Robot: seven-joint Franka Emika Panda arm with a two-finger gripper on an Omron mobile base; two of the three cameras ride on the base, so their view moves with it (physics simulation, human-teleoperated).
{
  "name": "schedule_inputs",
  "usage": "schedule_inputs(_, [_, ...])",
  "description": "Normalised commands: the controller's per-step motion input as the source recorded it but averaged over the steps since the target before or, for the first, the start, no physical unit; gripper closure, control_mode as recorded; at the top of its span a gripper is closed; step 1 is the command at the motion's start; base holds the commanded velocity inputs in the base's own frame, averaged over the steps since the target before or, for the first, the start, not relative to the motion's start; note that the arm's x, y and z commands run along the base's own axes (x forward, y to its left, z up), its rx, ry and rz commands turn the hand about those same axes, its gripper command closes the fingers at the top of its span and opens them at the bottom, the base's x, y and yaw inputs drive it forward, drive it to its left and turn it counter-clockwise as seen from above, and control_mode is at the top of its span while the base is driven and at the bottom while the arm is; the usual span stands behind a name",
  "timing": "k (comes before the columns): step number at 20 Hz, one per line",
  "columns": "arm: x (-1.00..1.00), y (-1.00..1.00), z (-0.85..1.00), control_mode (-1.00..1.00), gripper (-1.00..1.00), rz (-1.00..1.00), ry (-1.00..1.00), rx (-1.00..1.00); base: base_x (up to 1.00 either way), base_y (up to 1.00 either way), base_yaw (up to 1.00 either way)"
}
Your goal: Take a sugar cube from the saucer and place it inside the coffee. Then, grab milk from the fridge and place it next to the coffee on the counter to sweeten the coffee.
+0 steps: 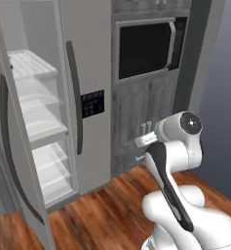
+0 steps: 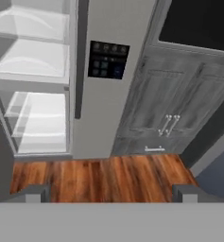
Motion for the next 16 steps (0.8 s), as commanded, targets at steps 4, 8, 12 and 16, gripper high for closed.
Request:
schedule_inputs(4, [0.00,0.00,0.00,1.00,-1.00,0.00,0.00,0.00,-0.02,0.25,0.15])
schedule_inputs(8, [0.00,0.00,0.00,1.00,-1.00,0.00,0.00,0.00,0.24,0.34,0.03])
schedule_inputs(12, [0.00,0.00,0.00,1.00,-1.00,0.00,0.00,0.00,0.64,0.45,0.00])
schedule_inputs(16, [0.00,0.00,0.00,1.00,-1.00,0.00,0.00,0.00,0.70,0.39,0.01])
